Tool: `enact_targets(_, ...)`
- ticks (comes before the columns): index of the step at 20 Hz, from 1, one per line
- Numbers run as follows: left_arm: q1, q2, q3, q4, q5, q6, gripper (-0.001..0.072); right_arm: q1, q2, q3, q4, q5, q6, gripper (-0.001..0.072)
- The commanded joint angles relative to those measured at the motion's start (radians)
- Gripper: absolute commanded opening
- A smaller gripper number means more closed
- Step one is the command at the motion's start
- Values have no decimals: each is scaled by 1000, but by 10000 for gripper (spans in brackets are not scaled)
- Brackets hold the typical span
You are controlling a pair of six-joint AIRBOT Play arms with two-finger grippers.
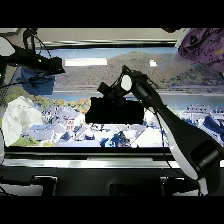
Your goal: Fold the clothes and pants, and hang the long-sleeved shirts on hangers.
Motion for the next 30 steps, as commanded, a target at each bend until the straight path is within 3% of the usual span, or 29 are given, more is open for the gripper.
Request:
enact_targets(1,2,2,0,2,-1,0,17,18,-48,0,-4,-69,14,32)
enact_targets(10,2,2,0,2,-1,0,17,19,-81,0,50,-101,-18,34)
enact_targets(11,2,2,0,2,-1,-1,17,19,-83,0,52,-101,-21,76)
enact_targets(13,2,2,0,2,-1,-4,17,18,-86,0,86,-113,-31,341)
enact_targets(14,2,2,0,2,-1,-4,17,18,-82,1,124,-114,-70,415)
enact_targets(19,2,2,0,10,1,-4,17,-111,55,1,150,-103,-192,426)
enact_targets(22,2,2,0,10,1,-4,17,-326,162,0,136,50,-345,429)
enact_targets(25,2,2,0,10,-2,-4,17,-577,185,-12,150,249,-543,484)
enact_targets(30,2,2,0,10,-2,-4,17,-842,174,-356,519,246,-883,488)
